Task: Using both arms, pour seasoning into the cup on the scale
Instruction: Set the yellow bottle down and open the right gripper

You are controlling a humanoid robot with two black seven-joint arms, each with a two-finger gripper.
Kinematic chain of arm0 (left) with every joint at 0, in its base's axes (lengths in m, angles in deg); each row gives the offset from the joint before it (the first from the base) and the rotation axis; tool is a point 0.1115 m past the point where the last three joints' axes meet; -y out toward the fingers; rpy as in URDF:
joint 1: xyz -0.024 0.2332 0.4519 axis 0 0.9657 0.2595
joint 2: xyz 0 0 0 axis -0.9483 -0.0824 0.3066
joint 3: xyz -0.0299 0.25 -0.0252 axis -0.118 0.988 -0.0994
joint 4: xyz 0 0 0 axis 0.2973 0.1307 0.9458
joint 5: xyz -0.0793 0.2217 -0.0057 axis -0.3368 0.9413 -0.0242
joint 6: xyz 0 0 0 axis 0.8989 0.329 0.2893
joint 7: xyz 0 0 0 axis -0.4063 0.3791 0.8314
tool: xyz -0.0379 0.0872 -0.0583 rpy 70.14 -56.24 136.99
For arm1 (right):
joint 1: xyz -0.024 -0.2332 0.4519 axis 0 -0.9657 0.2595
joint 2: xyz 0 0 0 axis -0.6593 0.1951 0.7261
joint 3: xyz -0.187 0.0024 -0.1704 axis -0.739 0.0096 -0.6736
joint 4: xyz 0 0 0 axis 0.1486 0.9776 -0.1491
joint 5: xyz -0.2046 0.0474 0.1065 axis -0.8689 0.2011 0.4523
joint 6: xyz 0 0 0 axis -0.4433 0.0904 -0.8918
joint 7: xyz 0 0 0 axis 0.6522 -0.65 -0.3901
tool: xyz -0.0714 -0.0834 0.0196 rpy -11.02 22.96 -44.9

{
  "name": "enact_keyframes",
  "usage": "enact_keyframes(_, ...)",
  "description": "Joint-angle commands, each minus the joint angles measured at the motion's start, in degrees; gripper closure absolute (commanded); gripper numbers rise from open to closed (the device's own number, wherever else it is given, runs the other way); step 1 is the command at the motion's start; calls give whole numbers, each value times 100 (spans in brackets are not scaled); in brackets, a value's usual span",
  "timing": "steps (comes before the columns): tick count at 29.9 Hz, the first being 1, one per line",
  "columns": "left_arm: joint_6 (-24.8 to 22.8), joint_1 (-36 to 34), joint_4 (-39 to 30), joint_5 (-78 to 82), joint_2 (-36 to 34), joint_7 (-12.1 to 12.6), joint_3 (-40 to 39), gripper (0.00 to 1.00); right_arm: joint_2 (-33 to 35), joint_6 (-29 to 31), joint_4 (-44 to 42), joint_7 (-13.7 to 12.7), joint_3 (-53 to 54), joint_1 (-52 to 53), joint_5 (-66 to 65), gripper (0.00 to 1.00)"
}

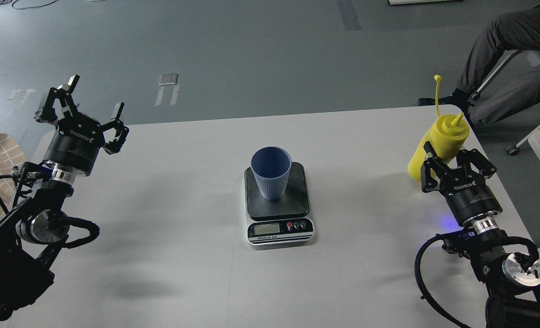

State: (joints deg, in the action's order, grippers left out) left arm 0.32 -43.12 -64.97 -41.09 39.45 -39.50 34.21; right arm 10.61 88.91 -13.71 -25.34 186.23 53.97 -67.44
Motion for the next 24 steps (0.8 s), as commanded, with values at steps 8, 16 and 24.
enact_keyframes(8,-5,9,0,0,8,-1,1,2,0,0,-2,7,-44,-38,1,100)
enact_keyframes(16,-5,9,8,0,8,-1,9,2,0,0,-20,-2,-44,-47,1,100)
enact_keyframes(24,-5,9,8,0,8,-1,0,2,0,0,-29,-2,-52,-47,1,100)
